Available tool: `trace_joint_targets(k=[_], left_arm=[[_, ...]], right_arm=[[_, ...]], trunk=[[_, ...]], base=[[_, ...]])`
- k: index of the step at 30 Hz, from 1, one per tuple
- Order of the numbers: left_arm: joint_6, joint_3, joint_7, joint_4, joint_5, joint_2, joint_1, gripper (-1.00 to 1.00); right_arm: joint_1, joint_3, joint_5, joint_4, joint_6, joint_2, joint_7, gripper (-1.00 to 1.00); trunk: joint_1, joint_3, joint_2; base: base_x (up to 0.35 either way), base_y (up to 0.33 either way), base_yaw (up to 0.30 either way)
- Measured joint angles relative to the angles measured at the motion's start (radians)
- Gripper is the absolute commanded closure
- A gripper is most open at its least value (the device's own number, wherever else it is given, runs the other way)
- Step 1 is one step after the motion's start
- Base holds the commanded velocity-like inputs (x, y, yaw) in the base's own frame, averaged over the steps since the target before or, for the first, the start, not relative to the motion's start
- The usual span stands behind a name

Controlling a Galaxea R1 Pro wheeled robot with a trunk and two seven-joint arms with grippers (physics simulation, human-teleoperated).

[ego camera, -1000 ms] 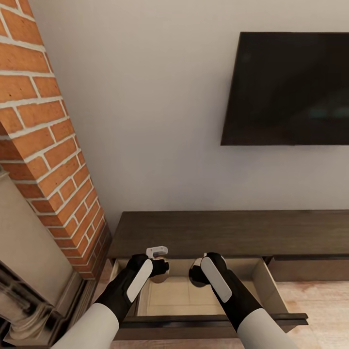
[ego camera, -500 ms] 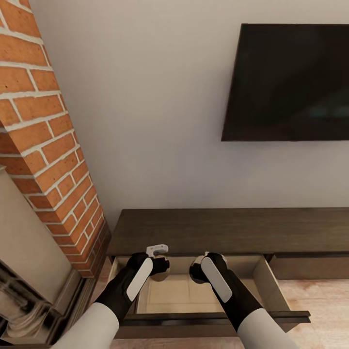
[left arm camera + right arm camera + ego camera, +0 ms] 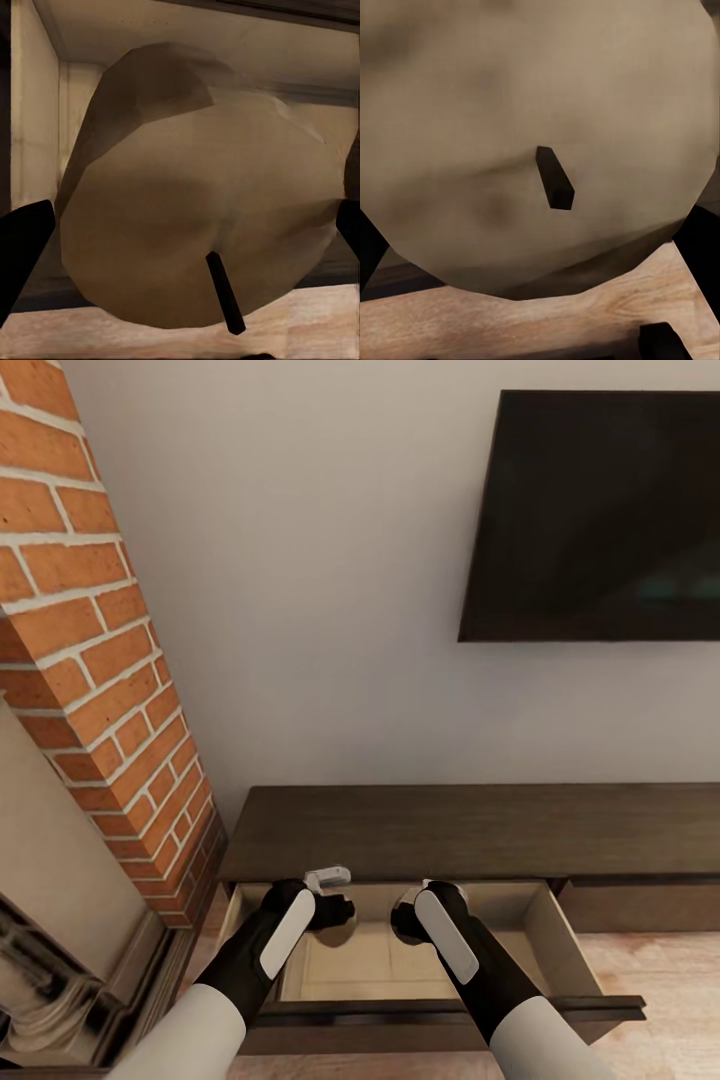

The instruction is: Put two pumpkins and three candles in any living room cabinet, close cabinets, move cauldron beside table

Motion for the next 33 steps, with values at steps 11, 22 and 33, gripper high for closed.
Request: trace_joint_targets(k=[11, 22, 33], left_arm=[[0.070, -0.006, 0.003, -0.002, 0.104, 0.000, 0.000, 1.00], [0.060, -0.006, -0.002, -0.002, 0.103, 0.000, 0.000, 1.00], [0.042, -0.008, 0.008, -0.002, 0.099, 0.000, 0.000, 1.00]], right_arm=[[0.000, -0.001, 0.001, -0.002, -0.001, -0.002, 0.000, 1.00], [0.000, -0.002, 0.000, -0.002, 0.000, -0.007, 0.000, 1.00], [0.000, -0.002, 0.002, 0.010, -0.013, -0.009, -0.003, 1.00]], trunk=[[0.042, -0.034, -0.077], [0.084, -0.069, -0.154], [0.127, -0.103, -0.231]], base=[[0.000, 0.000, 0.000], [0.000, 0.000, 0.000], [0.000, 0.000, 0.000]])
